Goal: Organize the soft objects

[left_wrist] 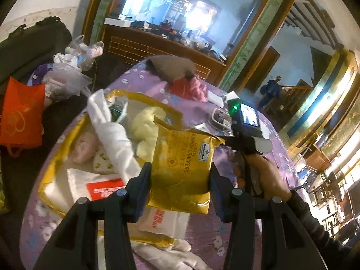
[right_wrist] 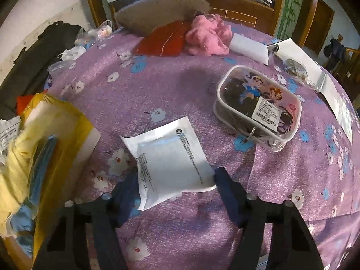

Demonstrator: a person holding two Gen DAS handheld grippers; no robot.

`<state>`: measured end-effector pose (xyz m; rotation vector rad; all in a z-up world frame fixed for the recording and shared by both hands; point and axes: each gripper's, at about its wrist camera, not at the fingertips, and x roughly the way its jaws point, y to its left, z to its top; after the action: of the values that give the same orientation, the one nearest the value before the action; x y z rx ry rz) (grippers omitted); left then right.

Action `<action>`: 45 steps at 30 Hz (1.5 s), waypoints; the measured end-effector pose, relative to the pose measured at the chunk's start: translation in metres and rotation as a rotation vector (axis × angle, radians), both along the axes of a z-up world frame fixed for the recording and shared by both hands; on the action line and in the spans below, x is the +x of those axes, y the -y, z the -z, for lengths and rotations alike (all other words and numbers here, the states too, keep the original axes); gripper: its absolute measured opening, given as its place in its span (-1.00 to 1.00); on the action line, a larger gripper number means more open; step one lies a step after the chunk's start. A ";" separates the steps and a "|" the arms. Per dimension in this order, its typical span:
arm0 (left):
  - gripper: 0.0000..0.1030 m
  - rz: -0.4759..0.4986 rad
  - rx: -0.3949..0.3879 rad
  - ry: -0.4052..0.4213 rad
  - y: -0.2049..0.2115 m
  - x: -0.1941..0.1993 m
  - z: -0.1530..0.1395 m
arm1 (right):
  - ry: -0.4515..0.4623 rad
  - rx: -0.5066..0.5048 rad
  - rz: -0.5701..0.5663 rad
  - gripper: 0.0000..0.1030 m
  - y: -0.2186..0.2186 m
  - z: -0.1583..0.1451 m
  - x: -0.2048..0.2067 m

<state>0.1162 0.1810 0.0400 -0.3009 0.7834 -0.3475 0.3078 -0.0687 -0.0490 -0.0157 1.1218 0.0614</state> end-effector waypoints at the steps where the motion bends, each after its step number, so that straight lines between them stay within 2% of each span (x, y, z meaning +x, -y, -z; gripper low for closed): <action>1: -0.08 -0.006 -0.005 0.001 -0.002 0.000 0.000 | 0.008 -0.007 -0.010 0.04 0.000 0.000 -0.002; 4: -0.08 -0.024 -0.016 0.002 -0.009 0.001 0.001 | 0.015 -0.025 -0.036 -0.04 -0.002 -0.002 -0.007; 8: -0.08 -0.039 -0.002 -0.003 -0.014 0.000 -0.001 | 0.019 0.007 -0.042 -0.13 0.000 -0.004 -0.013; 11: -0.08 -0.043 0.008 -0.002 -0.016 0.001 -0.002 | 0.028 0.094 -0.045 -0.15 0.002 -0.011 -0.027; 14: -0.08 -0.044 0.027 0.002 -0.017 0.012 -0.007 | 0.106 0.172 -0.066 -0.14 -0.002 -0.043 -0.054; 17: -0.08 -0.052 0.061 0.009 -0.018 0.037 -0.013 | 0.179 0.297 -0.142 -0.14 -0.016 -0.082 -0.077; 21: -0.08 -0.035 0.094 -0.005 -0.016 0.081 -0.013 | 0.211 0.354 -0.203 -0.13 -0.043 -0.103 -0.078; 25: -0.08 -0.029 0.124 -0.037 -0.016 0.116 0.002 | 0.176 0.397 -0.213 -0.12 -0.065 -0.092 -0.057; 30: -0.03 0.000 0.083 -0.099 -0.020 0.146 0.028 | 0.115 0.452 -0.222 -0.05 -0.083 -0.060 -0.027; 31: 0.05 0.012 0.070 -0.103 -0.020 0.147 0.031 | 0.104 0.466 -0.215 -0.01 -0.085 -0.054 -0.023; 34: 0.55 0.041 0.029 -0.089 -0.022 0.141 0.030 | 0.077 0.465 -0.228 0.11 -0.092 -0.042 -0.018; 35: 0.61 0.038 0.028 -0.077 -0.023 0.137 0.027 | 0.087 0.467 -0.228 0.17 -0.091 -0.044 -0.020; 37: 0.61 0.031 0.020 -0.051 -0.023 0.128 0.020 | 0.120 0.481 -0.210 0.44 -0.081 -0.054 -0.028; 40: 0.61 0.047 0.012 -0.022 -0.015 0.105 0.004 | 0.167 0.486 -0.194 0.45 -0.059 -0.080 -0.052; 43: 0.62 0.071 0.065 0.038 0.008 0.073 -0.015 | 0.218 0.467 -0.215 0.45 -0.039 -0.107 -0.085; 45: 0.63 0.114 0.065 0.057 0.029 0.051 -0.022 | 0.243 0.460 -0.213 0.46 -0.021 -0.121 -0.108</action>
<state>0.1667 0.1523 0.0621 -0.1851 0.7554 -0.4349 0.1999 -0.0480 0.0723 0.2621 0.8395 0.4945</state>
